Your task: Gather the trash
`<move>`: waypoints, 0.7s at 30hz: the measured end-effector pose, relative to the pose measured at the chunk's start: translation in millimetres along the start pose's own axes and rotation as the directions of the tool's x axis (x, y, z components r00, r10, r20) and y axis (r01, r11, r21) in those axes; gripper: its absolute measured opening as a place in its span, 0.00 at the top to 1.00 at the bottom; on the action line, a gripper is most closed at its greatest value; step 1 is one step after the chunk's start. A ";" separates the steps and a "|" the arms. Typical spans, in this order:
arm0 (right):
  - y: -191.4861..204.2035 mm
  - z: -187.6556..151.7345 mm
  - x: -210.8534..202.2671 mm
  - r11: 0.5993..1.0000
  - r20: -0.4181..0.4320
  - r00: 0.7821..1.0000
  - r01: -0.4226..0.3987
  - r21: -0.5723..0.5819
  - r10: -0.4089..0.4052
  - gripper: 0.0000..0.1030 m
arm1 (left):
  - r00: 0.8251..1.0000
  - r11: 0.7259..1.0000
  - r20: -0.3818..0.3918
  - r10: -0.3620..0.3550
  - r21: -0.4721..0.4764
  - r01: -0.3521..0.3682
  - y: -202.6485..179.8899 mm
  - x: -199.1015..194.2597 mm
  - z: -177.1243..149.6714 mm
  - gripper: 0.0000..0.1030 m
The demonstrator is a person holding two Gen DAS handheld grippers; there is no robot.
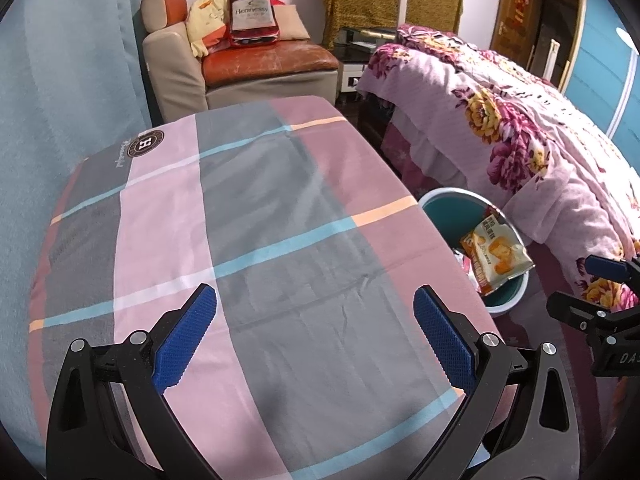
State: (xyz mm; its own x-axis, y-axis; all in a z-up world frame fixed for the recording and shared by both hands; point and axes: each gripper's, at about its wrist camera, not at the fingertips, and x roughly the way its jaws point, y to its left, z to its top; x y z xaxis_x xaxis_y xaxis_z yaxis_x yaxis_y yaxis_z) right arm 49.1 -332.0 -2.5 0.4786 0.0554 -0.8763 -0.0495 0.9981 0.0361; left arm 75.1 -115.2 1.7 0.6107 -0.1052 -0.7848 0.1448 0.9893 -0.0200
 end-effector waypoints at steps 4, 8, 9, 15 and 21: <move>0.8 0.4 2.6 1.000 -0.003 1.000 0.003 -0.001 -0.003 0.07 | 1.000 1.000 -0.005 0.001 -0.006 -0.001 2.2 3.7 -1.7 0.04; 0.7 0.3 3.9 1.000 -0.003 1.000 0.001 0.000 -0.001 0.07 | 1.000 1.000 -0.008 0.007 -0.002 -0.007 2.9 6.1 -3.1 0.04; 0.6 0.2 4.4 1.000 -0.003 1.000 0.000 0.003 0.000 0.07 | 1.000 1.000 -0.009 0.008 -0.001 -0.008 3.0 6.8 -3.6 0.04; -4.3 -0.1 11.9 1.000 -0.011 1.000 -0.001 0.015 0.001 0.07 | 1.000 1.000 -0.017 0.013 0.003 -0.012 3.2 12.3 -6.1 0.04; -4.6 -0.2 17.8 1.000 -0.022 1.000 0.001 0.020 0.000 0.07 | 1.000 1.000 -0.026 0.017 0.003 -0.017 3.9 17.4 -7.9 0.04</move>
State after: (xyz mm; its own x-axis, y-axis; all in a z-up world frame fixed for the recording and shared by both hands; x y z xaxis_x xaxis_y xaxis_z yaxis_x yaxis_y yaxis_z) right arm 57.7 -335.6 -18.4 0.4591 0.0546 -0.8867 -0.0316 0.9985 0.0452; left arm 80.1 -112.4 -16.9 0.5924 -0.0856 -0.8011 0.1363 0.9907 -0.0050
